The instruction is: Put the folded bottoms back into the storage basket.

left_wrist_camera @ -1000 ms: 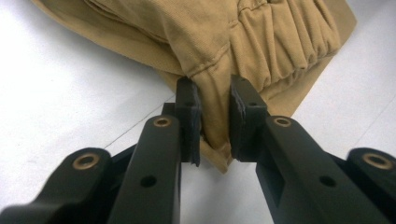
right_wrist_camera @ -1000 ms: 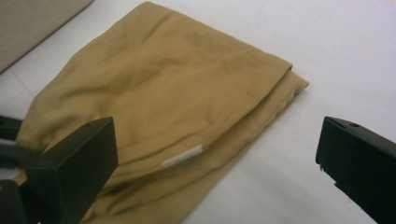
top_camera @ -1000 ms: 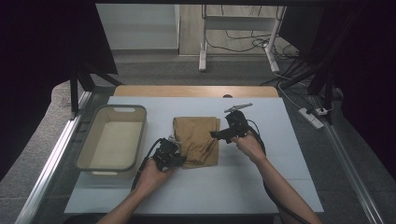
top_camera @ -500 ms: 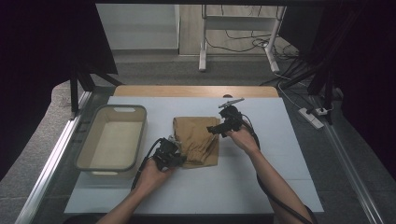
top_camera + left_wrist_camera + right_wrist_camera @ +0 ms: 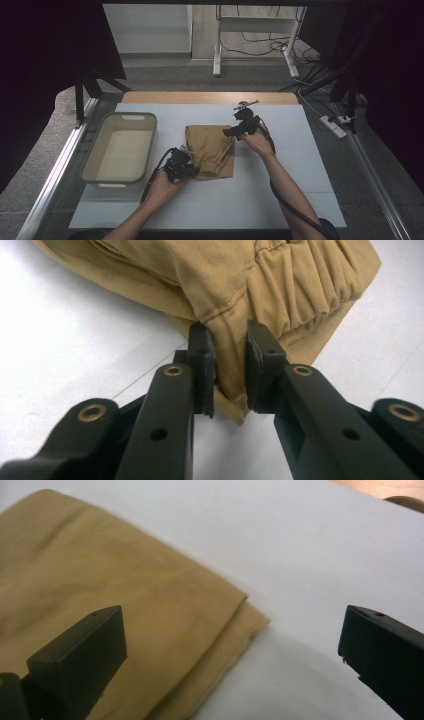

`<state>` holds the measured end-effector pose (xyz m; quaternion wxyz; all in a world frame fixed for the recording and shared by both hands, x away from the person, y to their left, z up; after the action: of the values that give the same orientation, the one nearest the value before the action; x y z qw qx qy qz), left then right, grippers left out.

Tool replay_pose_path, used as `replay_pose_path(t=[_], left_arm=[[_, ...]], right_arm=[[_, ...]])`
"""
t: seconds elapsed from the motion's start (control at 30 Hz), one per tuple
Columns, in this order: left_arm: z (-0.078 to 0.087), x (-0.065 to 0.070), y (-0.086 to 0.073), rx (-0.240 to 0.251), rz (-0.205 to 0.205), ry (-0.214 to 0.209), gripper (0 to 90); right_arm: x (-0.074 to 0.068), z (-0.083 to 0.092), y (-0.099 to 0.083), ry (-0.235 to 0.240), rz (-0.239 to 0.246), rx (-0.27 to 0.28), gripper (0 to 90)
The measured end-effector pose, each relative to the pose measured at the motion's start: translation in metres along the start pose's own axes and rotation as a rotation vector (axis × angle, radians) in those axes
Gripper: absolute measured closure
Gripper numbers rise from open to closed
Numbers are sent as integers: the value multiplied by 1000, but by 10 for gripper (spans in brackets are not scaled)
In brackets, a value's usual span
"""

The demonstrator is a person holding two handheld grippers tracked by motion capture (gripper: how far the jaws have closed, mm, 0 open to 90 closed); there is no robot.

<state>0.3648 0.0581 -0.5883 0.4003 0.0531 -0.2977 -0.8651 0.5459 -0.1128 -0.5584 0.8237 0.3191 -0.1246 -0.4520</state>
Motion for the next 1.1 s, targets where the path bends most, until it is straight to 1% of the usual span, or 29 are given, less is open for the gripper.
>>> replay_pose_path(t=[0.07, 0.2, 0.27, 0.6, 0.67, 0.8, 0.87, 0.93, 0.97, 1.03, 1.07, 1.1], left_arm=[[0, 0, 0, 1, 1, -1, 750], [0, 0, 0, 0, 1, -2, 750], [0, 0, 0, 0, 2, -3, 750], [0, 0, 0, -1, 3, -4, 749], [0, 0, 0, -1, 3, -4, 749], [0, 0, 0, -3, -3, 2, 746], [0, 0, 0, -3, -4, 3, 746], [0, 0, 0, -1, -2, 2, 746], [0, 0, 0, 0, -2, 1, 746], [0, 0, 0, 0, -2, 0, 745], [0, 0, 0, 0, 0, -1, 746], [0, 0, 0, -1, 2, -2, 746]], right_arm=[[3, -3, 2, -18, -5, 4, 0], [9, -9, 5, -19, -19, -4, 0], [12, -13, 6, -34, -16, -17, 0], [21, -26, 10, -62, -36, -23, 0], [23, -28, 7, -80, -17, -37, 0], [25, -32, -2, -82, 4, -79, 0], [25, -33, -3, -70, -8, -80, 0], [24, -34, -4, -54, -4, -93, 0], [23, -34, -4, -49, 4, -93, 10], [20, -32, -4, -31, 28, -94, 75], [18, -32, -3, -17, 37, -87, 129], [16, -30, -3, 6, 58, -87, 206]])
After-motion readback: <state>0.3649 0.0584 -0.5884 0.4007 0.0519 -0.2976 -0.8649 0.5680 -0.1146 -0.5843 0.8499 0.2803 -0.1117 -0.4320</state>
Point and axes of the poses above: each handheld gripper's, and its own axes: z roughly backward along the jaws, y roughly out of its top, x roughly to its right, the point moved 8 cm from there along -z, roughly forward along the jaws, and after that the axes turned 5 degrees about -z, right-handed, at the moved point
